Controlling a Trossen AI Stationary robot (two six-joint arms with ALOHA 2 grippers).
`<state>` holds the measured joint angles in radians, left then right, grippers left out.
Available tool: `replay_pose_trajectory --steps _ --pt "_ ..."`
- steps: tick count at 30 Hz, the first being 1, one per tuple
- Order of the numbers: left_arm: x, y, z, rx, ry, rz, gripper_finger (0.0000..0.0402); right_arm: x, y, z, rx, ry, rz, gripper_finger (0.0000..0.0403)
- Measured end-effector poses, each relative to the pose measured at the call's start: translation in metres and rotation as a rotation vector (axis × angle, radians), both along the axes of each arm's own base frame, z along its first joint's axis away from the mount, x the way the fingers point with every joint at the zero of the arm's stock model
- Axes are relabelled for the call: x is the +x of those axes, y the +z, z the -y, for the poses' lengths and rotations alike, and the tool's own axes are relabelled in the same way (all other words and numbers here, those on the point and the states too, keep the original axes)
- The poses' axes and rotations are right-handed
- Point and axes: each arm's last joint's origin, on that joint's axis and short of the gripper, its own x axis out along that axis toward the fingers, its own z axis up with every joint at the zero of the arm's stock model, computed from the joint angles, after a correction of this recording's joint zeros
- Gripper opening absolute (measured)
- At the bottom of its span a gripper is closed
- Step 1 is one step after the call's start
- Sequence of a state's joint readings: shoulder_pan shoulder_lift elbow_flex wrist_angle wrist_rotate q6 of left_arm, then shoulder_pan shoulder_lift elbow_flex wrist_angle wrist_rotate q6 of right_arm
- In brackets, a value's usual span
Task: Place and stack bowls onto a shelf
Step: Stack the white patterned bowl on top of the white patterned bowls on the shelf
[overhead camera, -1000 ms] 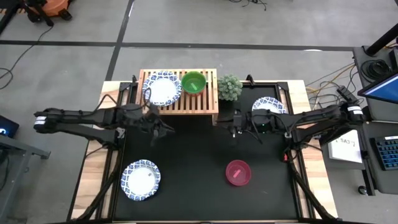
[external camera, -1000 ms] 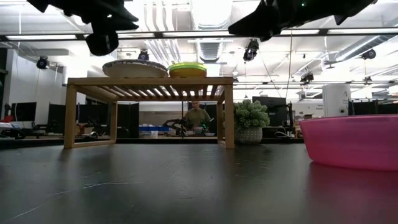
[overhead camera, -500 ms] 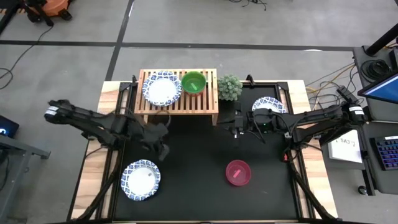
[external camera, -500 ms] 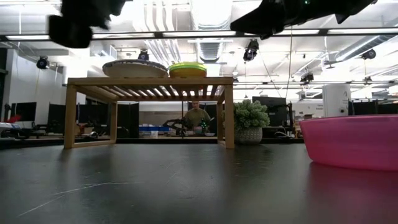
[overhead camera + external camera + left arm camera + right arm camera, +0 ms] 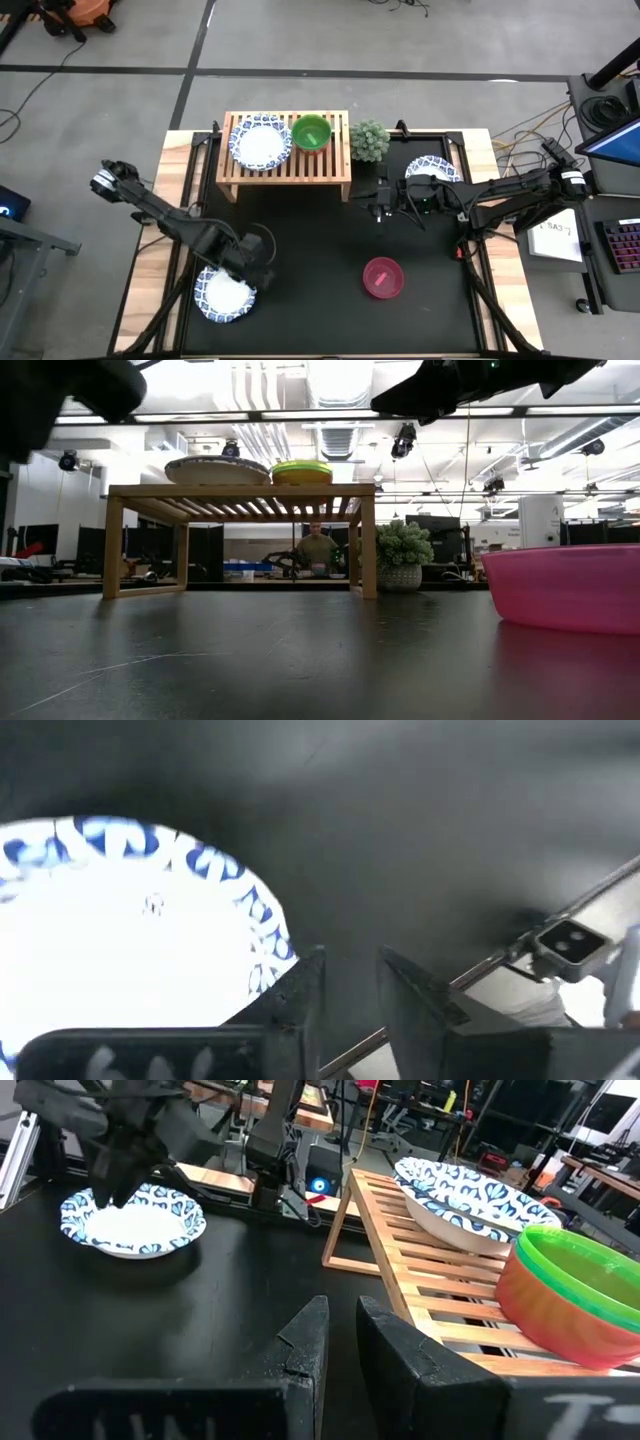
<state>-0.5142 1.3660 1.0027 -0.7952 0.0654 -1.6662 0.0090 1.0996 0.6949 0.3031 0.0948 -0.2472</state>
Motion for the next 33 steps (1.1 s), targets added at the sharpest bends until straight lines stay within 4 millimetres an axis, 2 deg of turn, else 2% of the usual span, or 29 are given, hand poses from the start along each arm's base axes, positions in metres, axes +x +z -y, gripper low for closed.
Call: replay_pose_trajectory --steps 7,12,22,33 --pt "-0.005 -0.015 0.022 -0.005 0.055 -0.094 0.0134 0.0 0.001 0.0 0.002 0.002 0.011 0.0047" --pt "0.001 -0.023 0.036 0.011 0.052 -0.131 0.0158 0.0 0.002 -0.002 0.012 0.051 0.023 0.0047" --pt "0.01 -0.033 0.053 0.126 0.024 -0.269 0.0162 0.0 0.002 -0.002 0.013 0.053 0.025 0.0047" --pt "0.016 -0.046 0.059 0.152 -0.003 -0.3 0.0161 0.0 0.002 -0.002 0.005 0.053 0.024 0.0047"
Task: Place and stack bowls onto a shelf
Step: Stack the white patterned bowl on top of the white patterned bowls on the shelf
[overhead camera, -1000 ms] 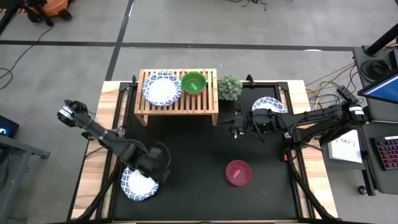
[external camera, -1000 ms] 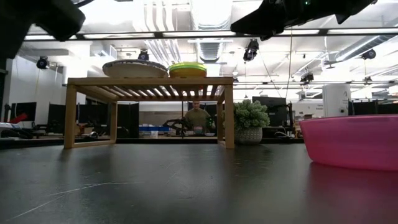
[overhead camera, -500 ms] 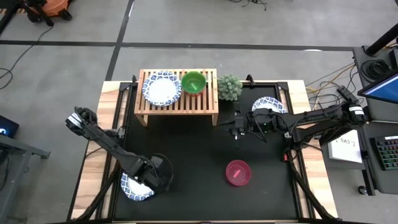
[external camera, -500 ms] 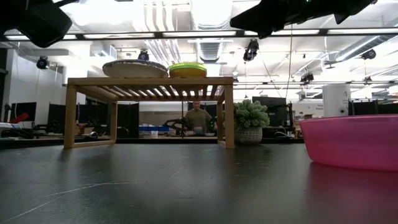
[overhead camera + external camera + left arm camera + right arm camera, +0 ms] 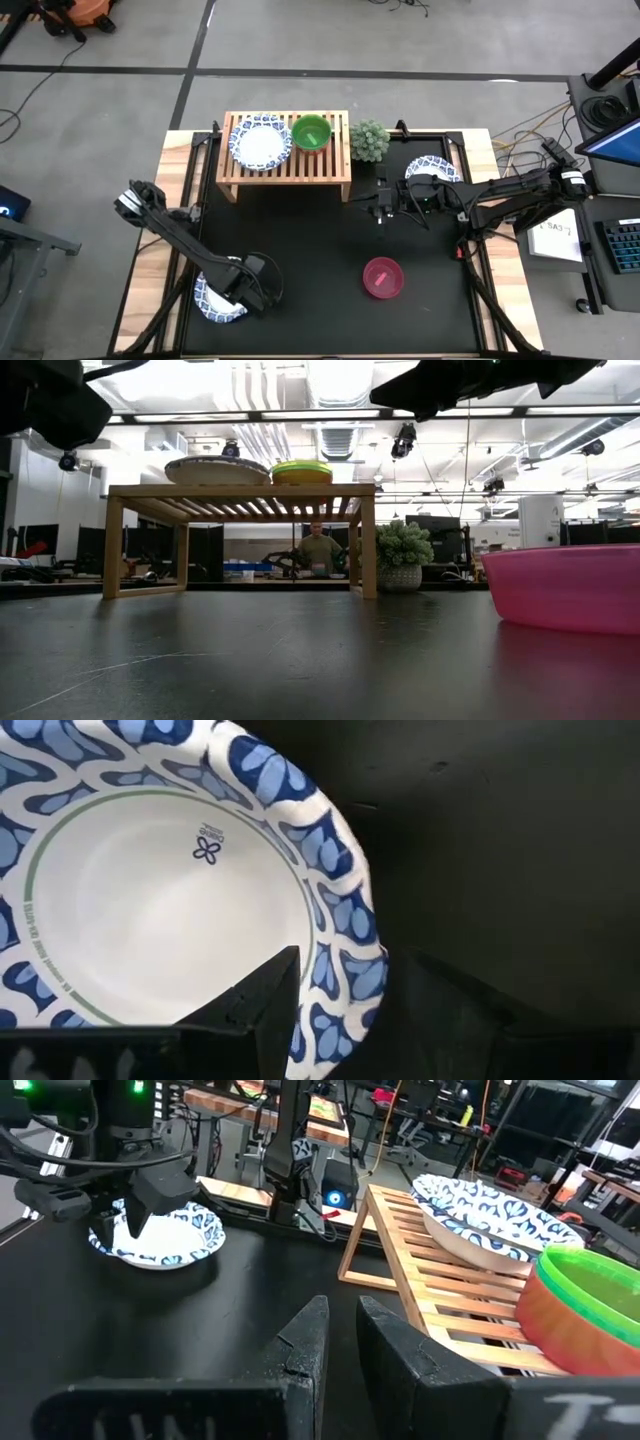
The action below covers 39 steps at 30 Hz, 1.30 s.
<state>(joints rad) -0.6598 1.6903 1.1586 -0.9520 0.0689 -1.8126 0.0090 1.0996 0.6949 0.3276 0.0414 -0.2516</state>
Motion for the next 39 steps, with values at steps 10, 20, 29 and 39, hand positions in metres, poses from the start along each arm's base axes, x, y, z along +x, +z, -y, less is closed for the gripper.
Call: replay_pose_trajectory --steps 10,20,29,39 --pt "0.003 -0.016 0.003 0.027 -0.03 -0.034 0.016 0.0 0.0 0.0 -0.004 -0.002 0.0 0.0047" --pt "0.006 -0.021 0.005 0.02 -0.051 -0.023 0.0096 0.0 0.0 0.0 -0.004 -0.002 0.0 0.0047" --pt "0.006 -0.016 0.006 -0.004 -0.108 -0.036 0.0007 0.0 0.0 0.0 -0.005 -0.002 0.0 0.0047" --pt "0.017 0.044 0.016 -0.054 -0.528 0.005 0.0001 0.0 0.0 0.0 -0.011 -0.001 0.0 0.0047"
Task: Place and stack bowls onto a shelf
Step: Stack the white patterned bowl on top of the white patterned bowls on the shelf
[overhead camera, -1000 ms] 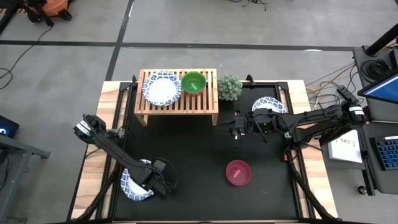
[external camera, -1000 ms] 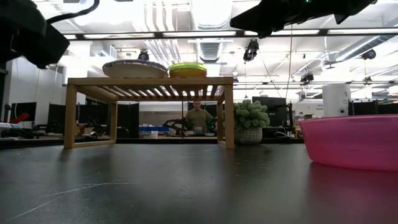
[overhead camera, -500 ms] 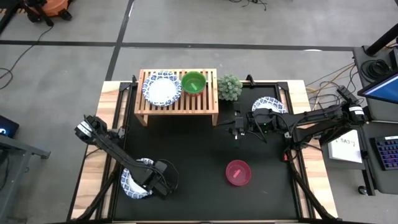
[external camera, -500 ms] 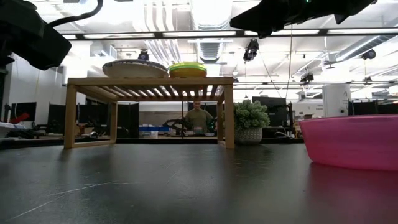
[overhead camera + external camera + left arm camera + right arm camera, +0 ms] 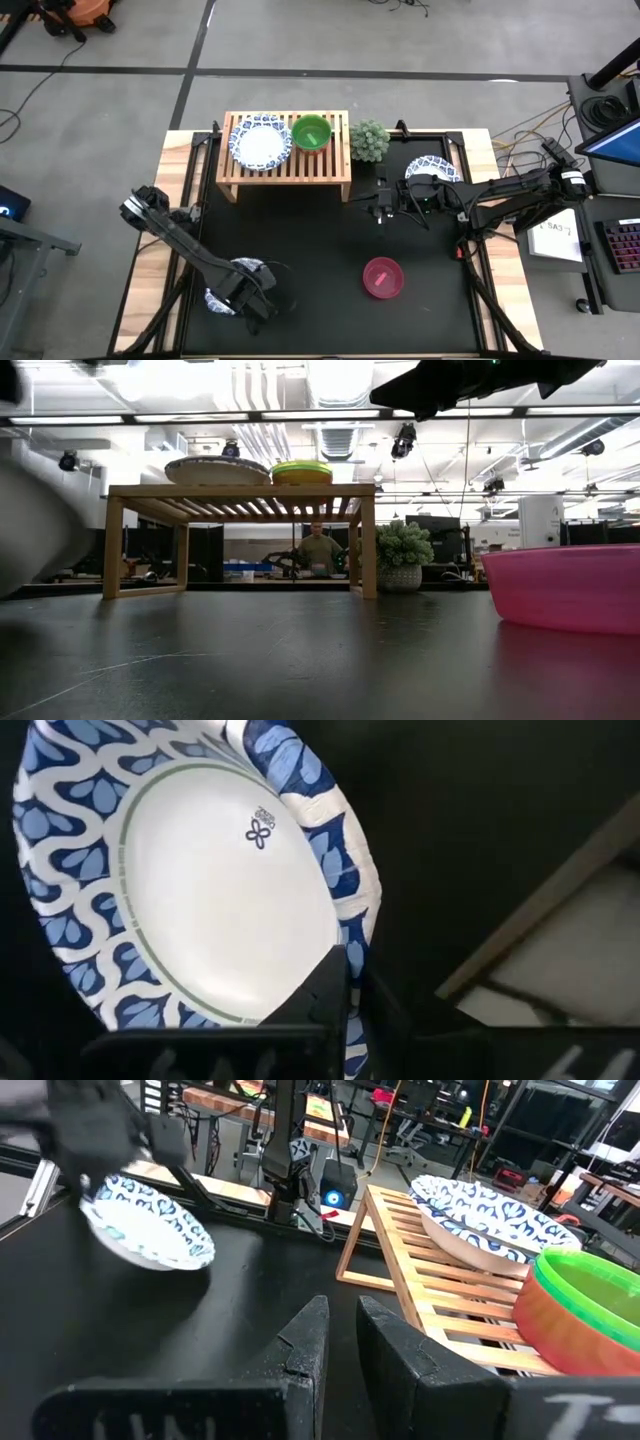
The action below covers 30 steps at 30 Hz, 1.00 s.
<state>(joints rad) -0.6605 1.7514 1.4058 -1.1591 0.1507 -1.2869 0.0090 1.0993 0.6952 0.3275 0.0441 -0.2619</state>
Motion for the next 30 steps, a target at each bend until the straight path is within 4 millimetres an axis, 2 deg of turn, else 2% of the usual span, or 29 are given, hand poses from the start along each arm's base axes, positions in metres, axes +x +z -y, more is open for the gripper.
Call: replay_pose_trajectory --steps 6,10,13,18,24,30 --pt "0.018 0.058 0.004 0.097 -0.26 0.299 0.0 0.0 0.0 0.0 0.0 0.0 0.002 0.0047" --pt "0.022 0.088 -0.001 0.325 -0.389 0.434 0.0 0.0 0.001 0.0 0.0 0.0 0.005 0.0047" --pt "0.019 0.107 -0.013 0.508 -0.471 0.446 0.0 0.0 0.001 0.0 0.0 0.0 0.005 0.0047" --pt "0.019 0.127 -0.041 0.78 -0.521 0.423 0.0 0.0 0.001 0.0 0.0 0.0 0.005 0.0047" --pt "0.031 0.135 -0.087 0.902 -0.592 0.326 0.0 0.0 0.001 0.0 0.0 0.0 0.005 0.0047" --pt "0.038 0.135 -0.15 0.931 -0.56 0.176 0.0 0.0 0.0 0.0 0.006 -0.001 0.001 0.0047"
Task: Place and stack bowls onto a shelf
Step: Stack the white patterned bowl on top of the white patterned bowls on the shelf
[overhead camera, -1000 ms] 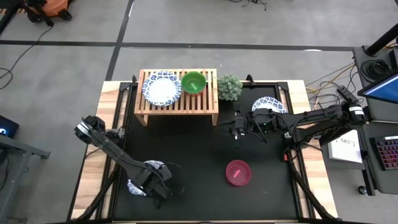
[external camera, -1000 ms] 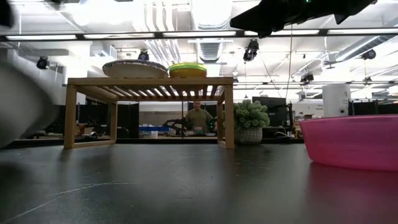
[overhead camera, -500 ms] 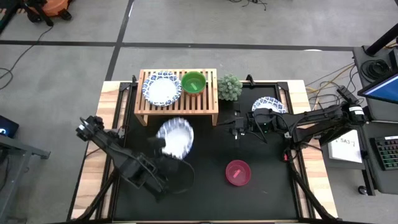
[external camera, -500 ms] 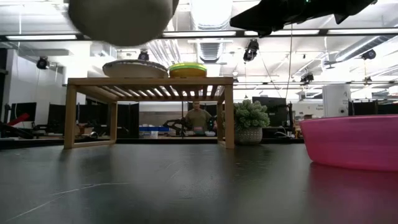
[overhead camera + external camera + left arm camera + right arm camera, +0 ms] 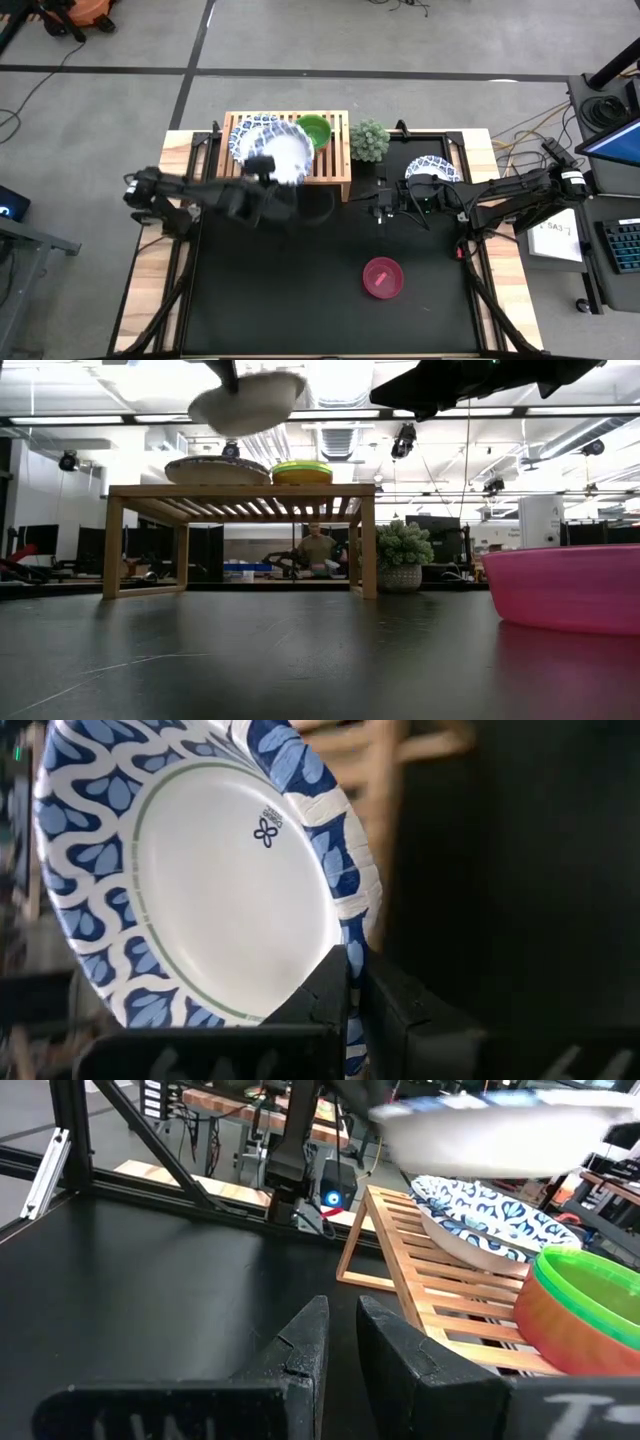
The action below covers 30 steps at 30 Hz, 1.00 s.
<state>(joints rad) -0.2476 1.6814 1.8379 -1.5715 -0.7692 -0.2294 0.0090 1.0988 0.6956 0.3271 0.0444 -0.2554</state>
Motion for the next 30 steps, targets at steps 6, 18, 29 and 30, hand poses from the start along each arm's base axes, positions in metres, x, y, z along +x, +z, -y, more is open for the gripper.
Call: replay_pose_trajectory --steps 6,18,29,30 --pt "-0.005 -0.001 -0.061 0.01 0.167 -0.043 0.0 0.0 0.0 0.0 -0.002 0.001 0.0 0.0047" --pt "-0.016 -0.007 -0.14 -0.174 0.386 -0.08 0.0005 0.0 0.0 0.0 0.0 0.0 -0.002 0.0047" --pt "-0.014 -0.008 -0.142 -0.227 0.354 -0.07 0.0057 0.0 0.0 0.0 -0.002 0.001 -0.002 0.0047" --pt "-0.014 -0.008 -0.142 -0.24 0.351 -0.069 0.0062 0.0 0.0 0.0 -0.002 0.001 -0.002 0.0047"
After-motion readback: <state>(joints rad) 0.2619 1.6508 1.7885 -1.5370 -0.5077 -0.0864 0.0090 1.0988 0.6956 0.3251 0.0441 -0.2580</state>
